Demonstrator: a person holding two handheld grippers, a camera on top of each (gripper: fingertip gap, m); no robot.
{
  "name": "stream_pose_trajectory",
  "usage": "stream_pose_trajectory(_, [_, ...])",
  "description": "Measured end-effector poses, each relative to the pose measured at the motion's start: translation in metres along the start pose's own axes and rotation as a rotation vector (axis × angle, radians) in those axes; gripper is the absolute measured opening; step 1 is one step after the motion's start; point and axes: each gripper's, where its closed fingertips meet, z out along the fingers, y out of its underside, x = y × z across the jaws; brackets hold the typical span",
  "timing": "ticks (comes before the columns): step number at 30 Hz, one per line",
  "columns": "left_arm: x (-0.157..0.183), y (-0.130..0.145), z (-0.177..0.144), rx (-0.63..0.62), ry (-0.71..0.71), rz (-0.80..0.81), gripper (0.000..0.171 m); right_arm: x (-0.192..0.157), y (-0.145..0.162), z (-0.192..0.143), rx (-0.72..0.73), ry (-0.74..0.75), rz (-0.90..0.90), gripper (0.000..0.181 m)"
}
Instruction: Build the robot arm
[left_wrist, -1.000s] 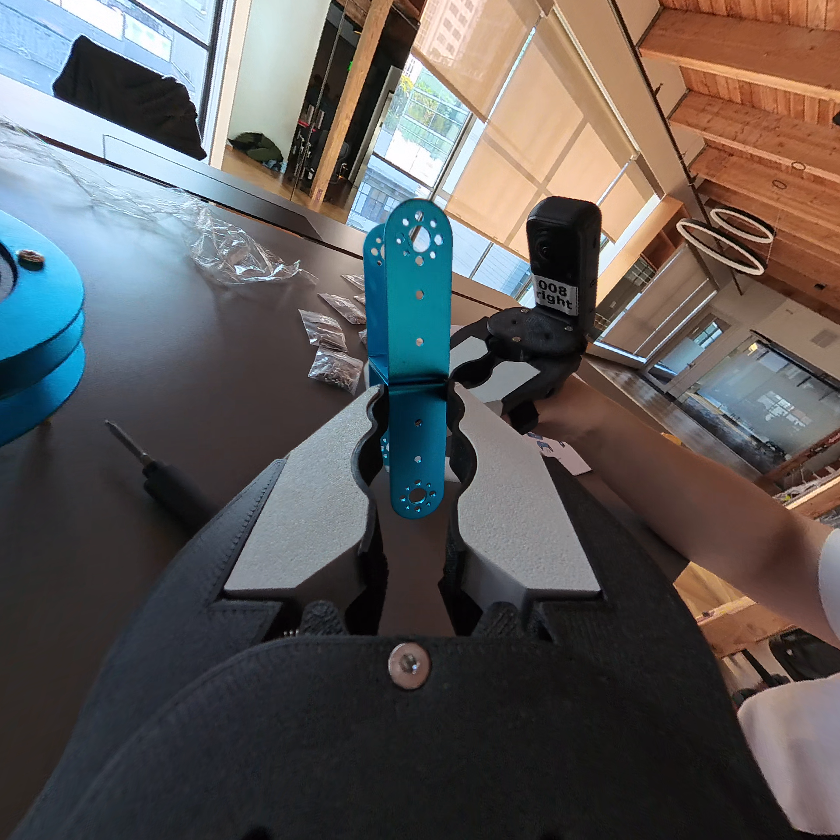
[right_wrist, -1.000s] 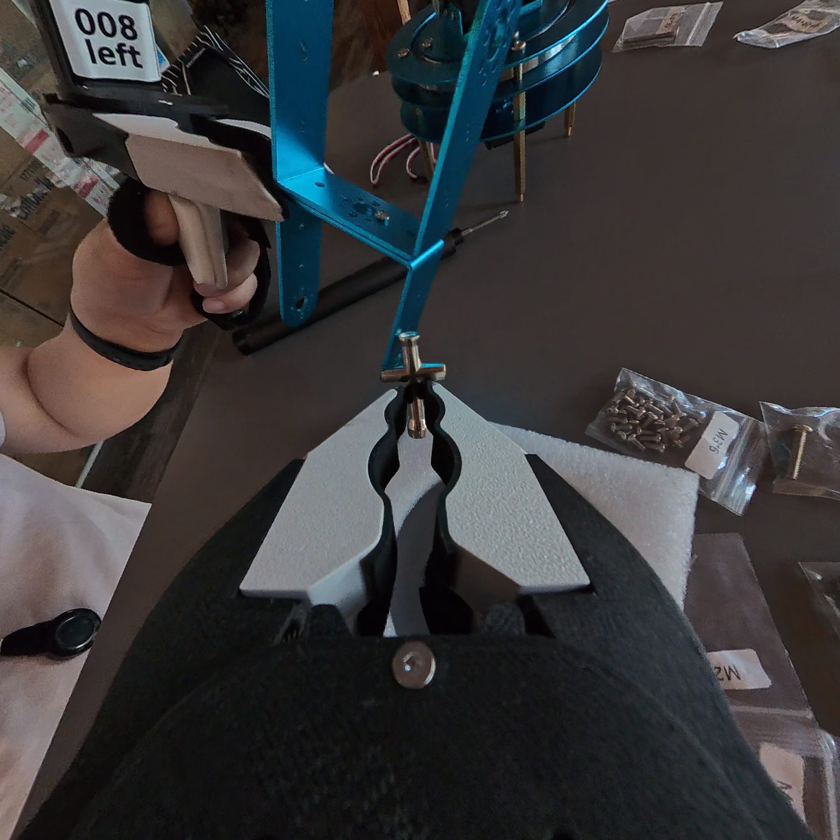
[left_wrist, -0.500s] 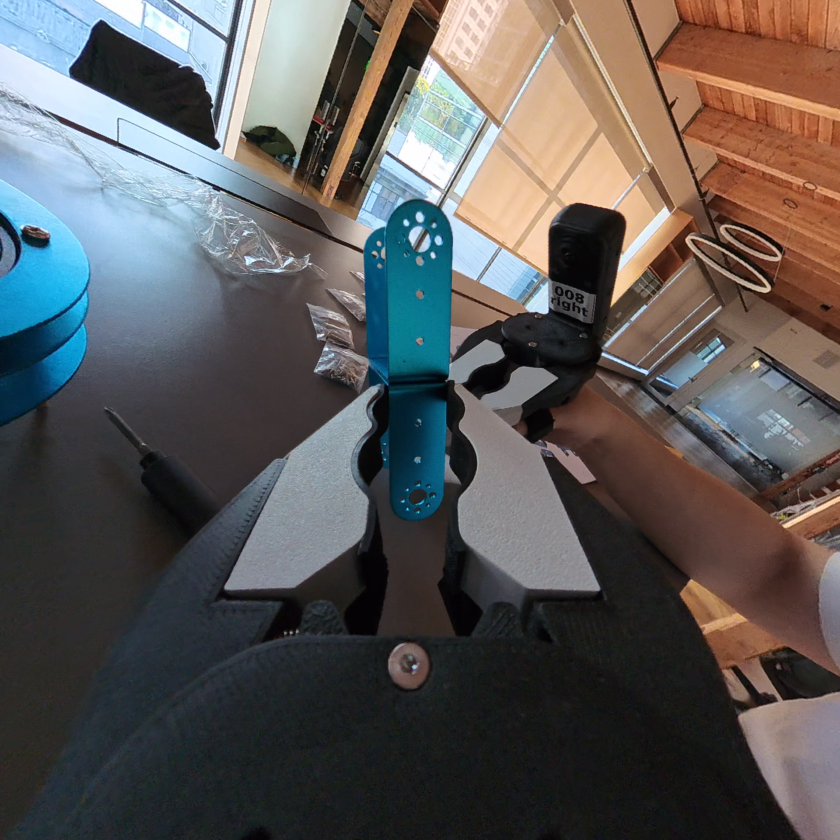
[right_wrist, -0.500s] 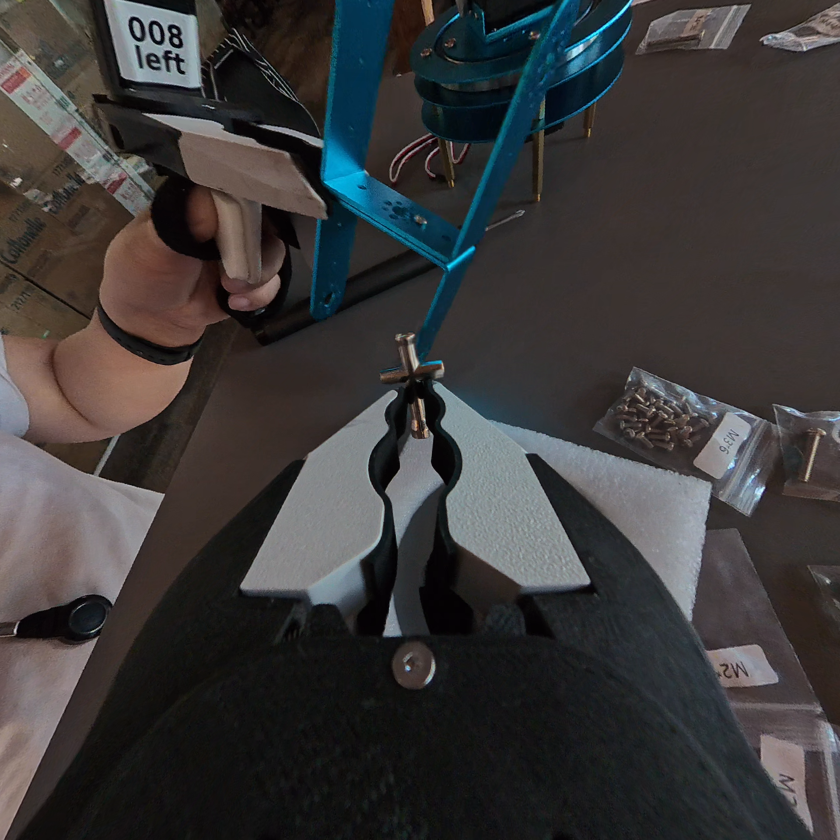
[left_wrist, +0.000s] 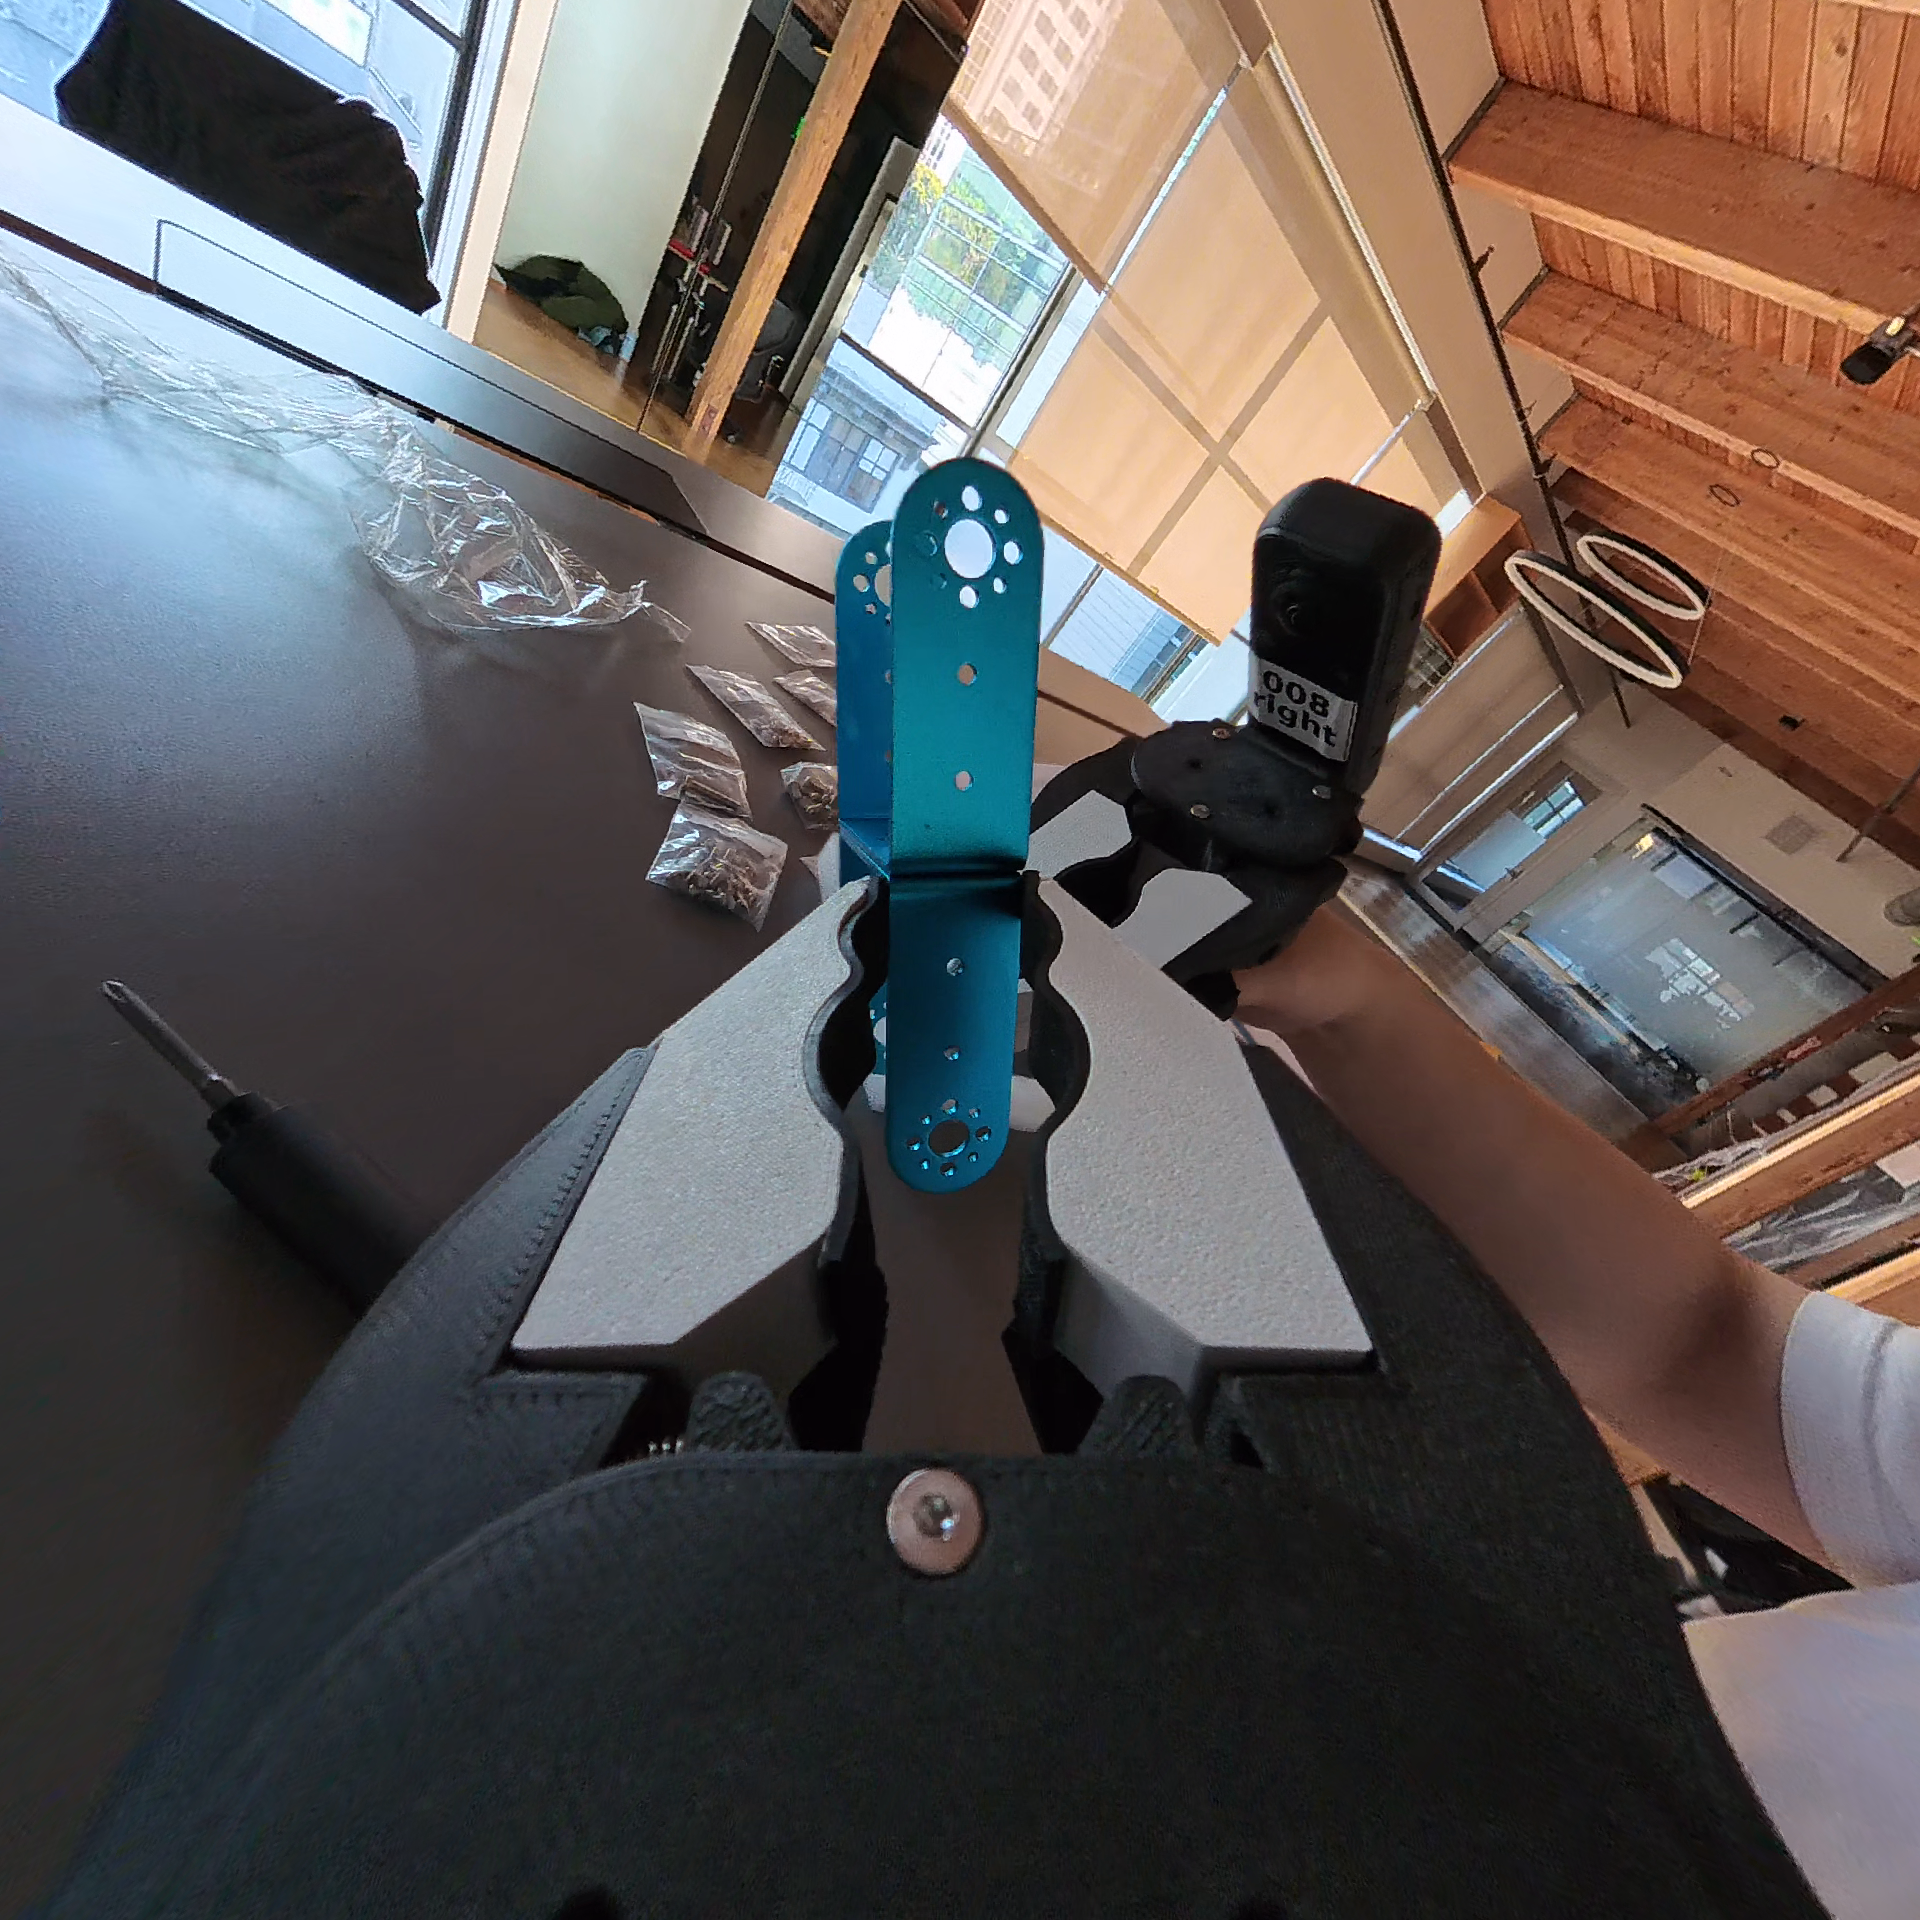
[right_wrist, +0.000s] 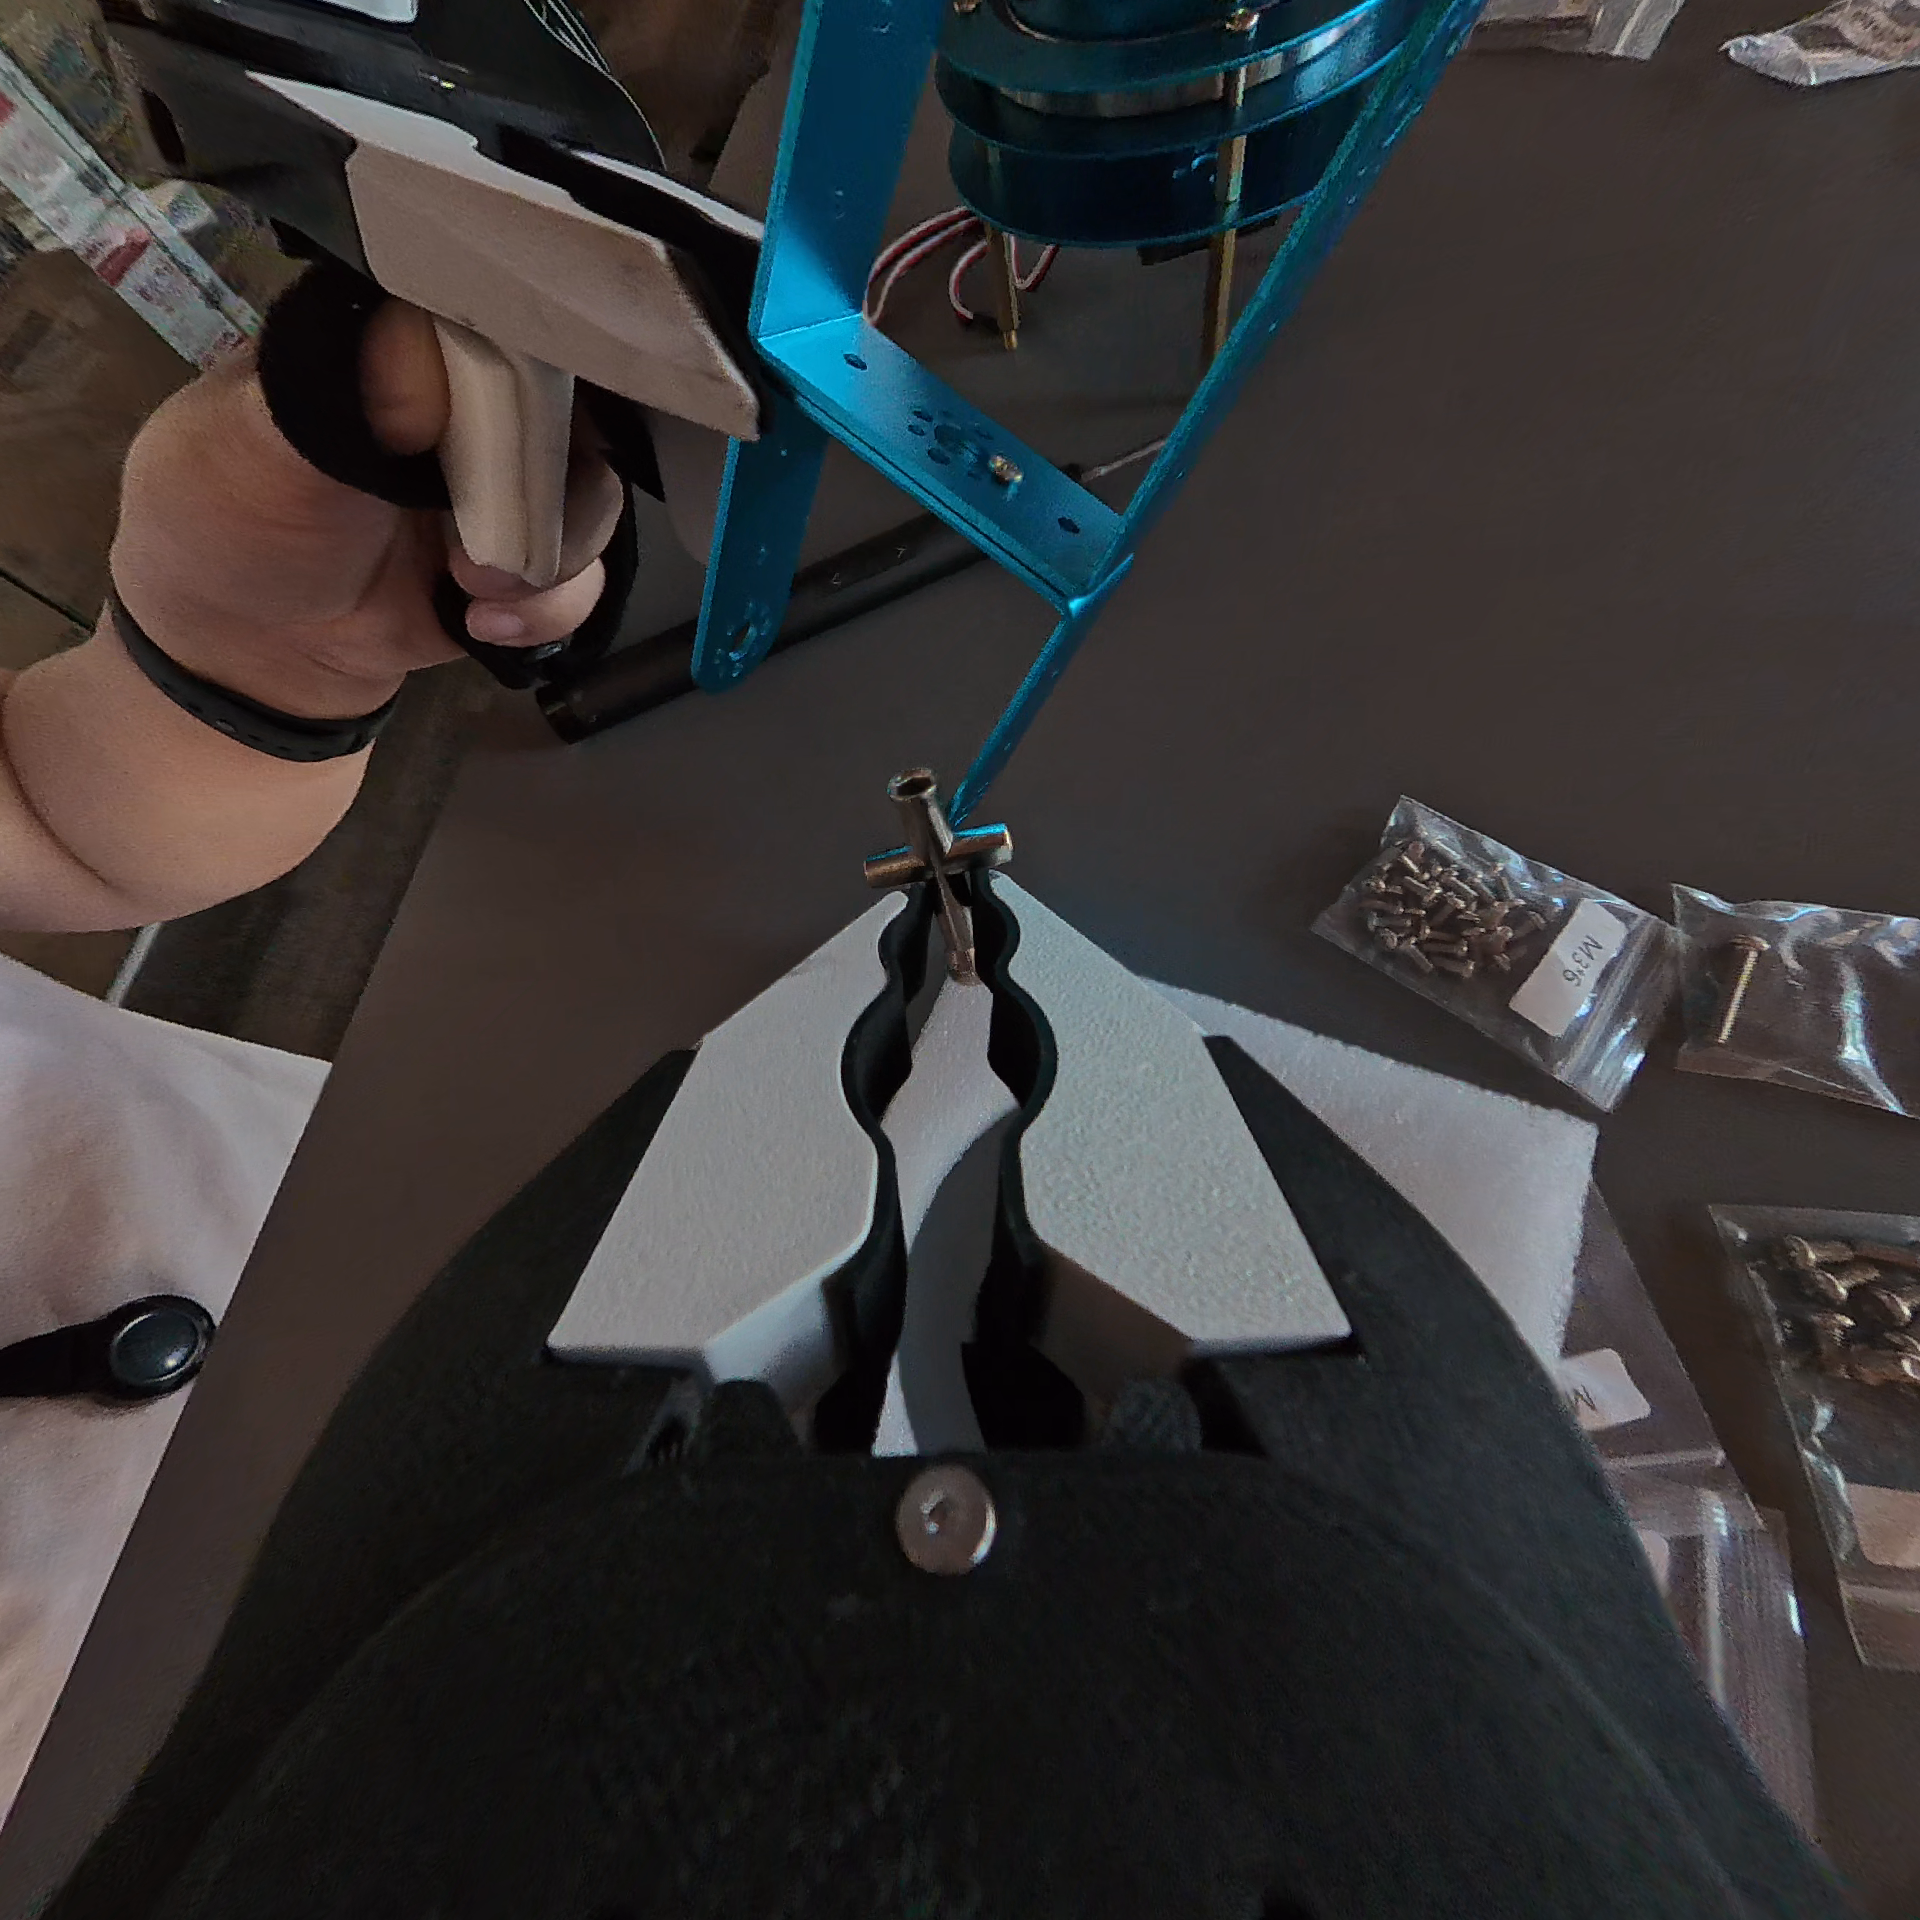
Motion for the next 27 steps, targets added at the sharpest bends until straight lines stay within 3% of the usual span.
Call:
stream_pose_trajectory(12, [0.01, 0.0, 0.019, -0.01, 0.046, -0.013, 0.024, 0.008, 0.008, -0.017, 0.009, 0.005, 0.082, 0.006])
stream_pose_trajectory(23, [0.012, -0.008, 0.017, 0.061, 0.092, -0.012, 0.024, 0.008, 0.014, -0.016, 0.046, -0.039, 0.086, 0.007])
stream_pose_trajectory(27, [0.022, -0.013, 0.016, 0.089, 0.171, 0.044, 0.024, 0.008, 0.013, -0.015, 0.059, -0.047, 0.083, 0.007])
